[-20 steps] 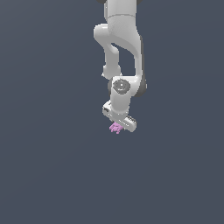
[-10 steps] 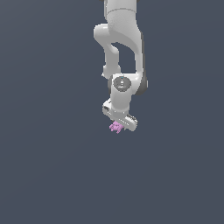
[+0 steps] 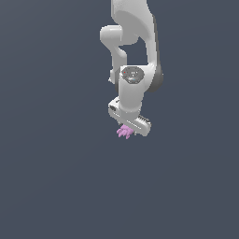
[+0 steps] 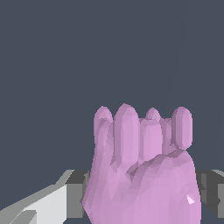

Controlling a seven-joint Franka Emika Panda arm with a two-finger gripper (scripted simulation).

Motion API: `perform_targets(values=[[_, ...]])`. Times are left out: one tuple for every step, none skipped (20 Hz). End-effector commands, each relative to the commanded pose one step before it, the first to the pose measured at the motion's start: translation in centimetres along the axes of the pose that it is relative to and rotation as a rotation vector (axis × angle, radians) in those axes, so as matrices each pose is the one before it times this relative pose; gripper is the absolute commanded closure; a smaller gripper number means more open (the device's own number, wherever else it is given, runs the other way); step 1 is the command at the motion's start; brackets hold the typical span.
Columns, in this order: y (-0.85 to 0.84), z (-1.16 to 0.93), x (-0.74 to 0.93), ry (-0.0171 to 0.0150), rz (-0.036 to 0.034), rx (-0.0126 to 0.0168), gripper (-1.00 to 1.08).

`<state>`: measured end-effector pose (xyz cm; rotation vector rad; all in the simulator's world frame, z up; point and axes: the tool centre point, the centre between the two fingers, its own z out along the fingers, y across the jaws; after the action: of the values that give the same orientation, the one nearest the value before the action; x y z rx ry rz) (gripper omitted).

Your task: Pick up the object and move it to a goal position.

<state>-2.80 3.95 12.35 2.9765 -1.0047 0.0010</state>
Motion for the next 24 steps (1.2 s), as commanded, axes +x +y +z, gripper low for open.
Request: perform_targets(values=[[-0.459, -2.48, 0.518, 0.00054, 0.0002, 0.00012, 1.08], [-0.195, -1.026, 0.231, 0.00018, 0.00027, -0.00036, 1.08], [-0.202, -1.028, 0.223, 0.0, 0.0, 0.0, 1.08], [-0.202, -1.023, 0.223, 0.0, 0.0, 0.0, 1.08], [-0.197, -1.01, 0.231, 0.00016, 0.00027, -0.00037, 1.08], [-0.203, -1.013, 0.223, 0.0, 0.0, 0.0, 1.08], [-0.204, -1.008, 0.224, 0.0, 0.0, 0.0, 1.08], [-0.204, -1.003, 0.224, 0.0, 0.0, 0.0, 1.08], [-0.205, -0.998, 0.224, 0.0, 0.0, 0.0, 1.08], [-0.205, -0.992, 0.224, 0.0, 0.0, 0.0, 1.08], [-0.206, -0.987, 0.225, 0.0, 0.0, 0.0, 1.08], [-0.206, -0.98, 0.225, 0.0, 0.0, 0.0, 1.08], [-0.207, -0.974, 0.225, 0.0, 0.0, 0.0, 1.08], [-0.207, -0.967, 0.225, 0.0, 0.0, 0.0, 1.08], [-0.205, -0.948, 0.223, 0.0, 0.0, 0.0, 1.08], [-0.21, -0.881, 0.224, -0.00024, 0.00002, -0.00042, 1.08], [-0.193, -0.874, 0.209, 0.0, 0.0, 0.0, 1.08], [-0.187, -0.841, 0.203, 0.0, 0.0, 0.0, 1.08], [-0.182, -0.809, 0.197, 0.0, 0.0, 0.0, 1.08], [-0.177, -0.78, 0.192, 0.0, 0.0, 0.0, 1.08], [-0.172, -0.751, 0.186, 0.0, 0.0, 0.0, 1.08], [-0.181, -0.719, 0.174, -0.00039, -0.00048, 0.00031, 1.08], [-0.163, -0.699, 0.177, 0.0, 0.0, 0.0, 1.08], [-0.159, -0.675, 0.172, 0.0, 0.0, 0.0, 1.08]])
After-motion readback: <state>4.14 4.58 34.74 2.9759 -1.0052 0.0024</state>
